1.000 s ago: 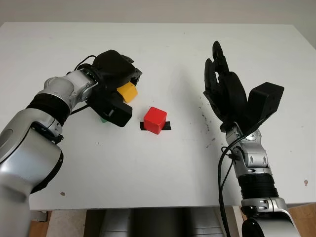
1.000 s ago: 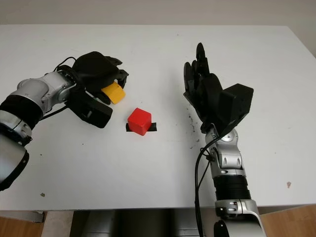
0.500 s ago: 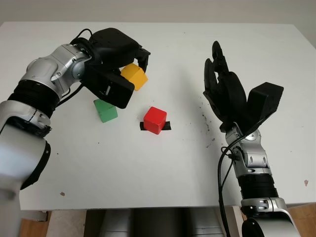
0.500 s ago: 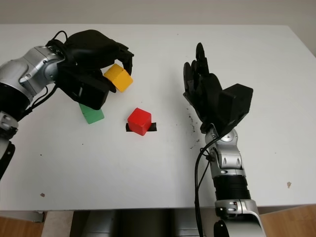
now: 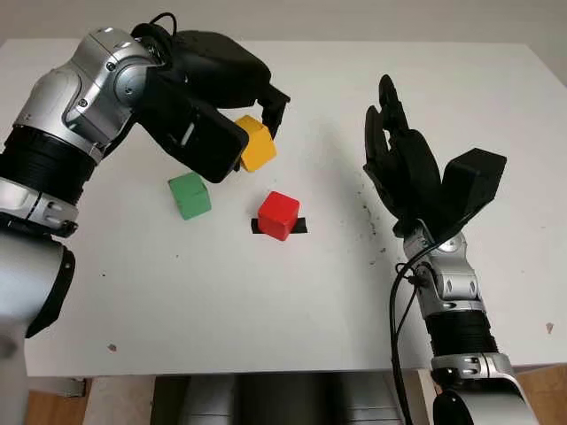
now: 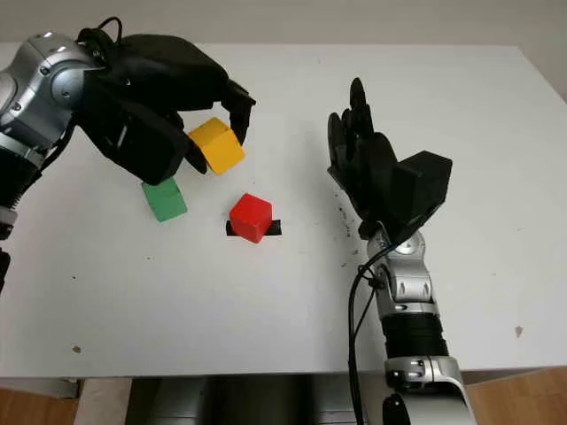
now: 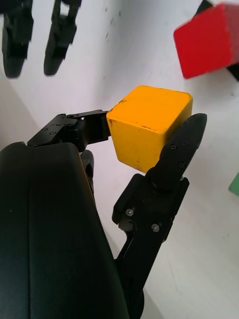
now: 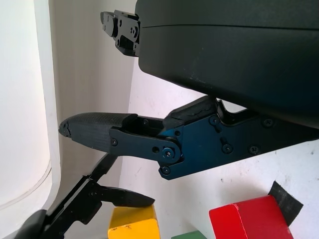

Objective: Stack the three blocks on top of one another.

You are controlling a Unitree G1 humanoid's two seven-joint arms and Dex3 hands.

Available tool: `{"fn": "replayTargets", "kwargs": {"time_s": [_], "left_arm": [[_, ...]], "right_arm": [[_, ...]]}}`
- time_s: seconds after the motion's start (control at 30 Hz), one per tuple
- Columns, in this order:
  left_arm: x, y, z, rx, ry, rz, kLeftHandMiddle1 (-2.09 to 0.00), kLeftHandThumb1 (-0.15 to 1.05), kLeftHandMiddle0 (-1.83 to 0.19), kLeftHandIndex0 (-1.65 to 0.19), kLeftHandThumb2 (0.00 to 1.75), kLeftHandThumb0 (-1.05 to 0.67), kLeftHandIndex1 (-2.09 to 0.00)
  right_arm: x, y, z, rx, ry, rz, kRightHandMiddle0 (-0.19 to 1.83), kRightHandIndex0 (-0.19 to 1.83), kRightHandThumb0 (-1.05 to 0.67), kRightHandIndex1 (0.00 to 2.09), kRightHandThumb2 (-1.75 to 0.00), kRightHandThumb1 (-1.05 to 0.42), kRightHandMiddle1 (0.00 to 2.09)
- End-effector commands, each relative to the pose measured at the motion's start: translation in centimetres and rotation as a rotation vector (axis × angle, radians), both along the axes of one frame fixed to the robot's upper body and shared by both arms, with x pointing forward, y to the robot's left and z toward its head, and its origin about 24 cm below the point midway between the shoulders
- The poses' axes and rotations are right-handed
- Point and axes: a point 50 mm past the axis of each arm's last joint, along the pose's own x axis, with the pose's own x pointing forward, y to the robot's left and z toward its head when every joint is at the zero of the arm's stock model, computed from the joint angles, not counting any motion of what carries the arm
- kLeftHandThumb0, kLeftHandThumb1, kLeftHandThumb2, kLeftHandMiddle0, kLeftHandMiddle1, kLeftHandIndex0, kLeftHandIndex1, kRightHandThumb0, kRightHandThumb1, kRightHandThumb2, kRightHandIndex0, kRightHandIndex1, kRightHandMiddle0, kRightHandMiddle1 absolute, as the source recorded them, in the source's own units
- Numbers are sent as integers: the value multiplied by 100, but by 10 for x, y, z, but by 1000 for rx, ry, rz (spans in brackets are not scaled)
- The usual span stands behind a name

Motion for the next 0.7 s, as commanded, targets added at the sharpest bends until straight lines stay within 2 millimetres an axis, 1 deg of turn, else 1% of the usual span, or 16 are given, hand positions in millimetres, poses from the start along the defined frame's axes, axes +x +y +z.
{"fn": "replayTargets", "kwargs": {"time_s": [0.0, 0.1, 0.17, 0.27, 0.37, 0.43, 0.5, 0.6, 0.67], "left_arm": [[-6, -13, 21, 7, -34, -43, -7, 94, -31, -39, 5, -44, -148], [-10, -22, 22, 44, -4, -64, -7, 93, -33, -40, 5, -43, -150], [-11, -26, 20, 58, 17, -76, -7, 93, -35, -41, 5, -43, -148], [-11, -30, 14, 49, 76, -73, -6, 94, -34, -38, 6, -41, -149], [-11, -31, 9, 31, 113, -78, -5, 95, -33, -34, 6, -41, -151], [-11, -31, 6, 15, 117, -88, -5, 96, -31, -32, 6, -41, -159], [-10, -31, 3, 3, 122, -93, -5, 97, -31, -32, 6, -41, -164], [-9, -31, -2, -17, 126, -91, -6, 97, -33, -31, 6, -40, -165], [-8, -30, -6, -44, 131, -79, -8, 96, -37, -35, 5, -39, -168]], "right_arm": [[1, 4, 4, 6, -11, 9, -19, -19, -75, 0, -58, -105, 0], [1, 5, 4, 3, -8, 6, -19, -19, -75, 0, -58, -105, 0], [1, 6, 5, 9, -6, 2, -19, -19, -77, 0, -57, -105, 0], [1, 7, 5, 13, -3, -2, -19, -19, -78, 0, -55, -105, 0], [1, 6, 5, 5, -9, 0, -19, -19, -77, 0, -57, -105, 0], [1, 6, 5, 1, -17, -1, -19, -19, -77, 0, -59, -105, 0], [0, 5, 5, 1, -20, -4, -19, -19, -77, 0, -60, -105, 0], [0, 3, 5, 3, -31, -14, -19, -19, -77, 0, -60, -105, 0], [0, 2, 6, 14, -39, -18, -19, -19, -76, 0, -61, -105, 0]]}}
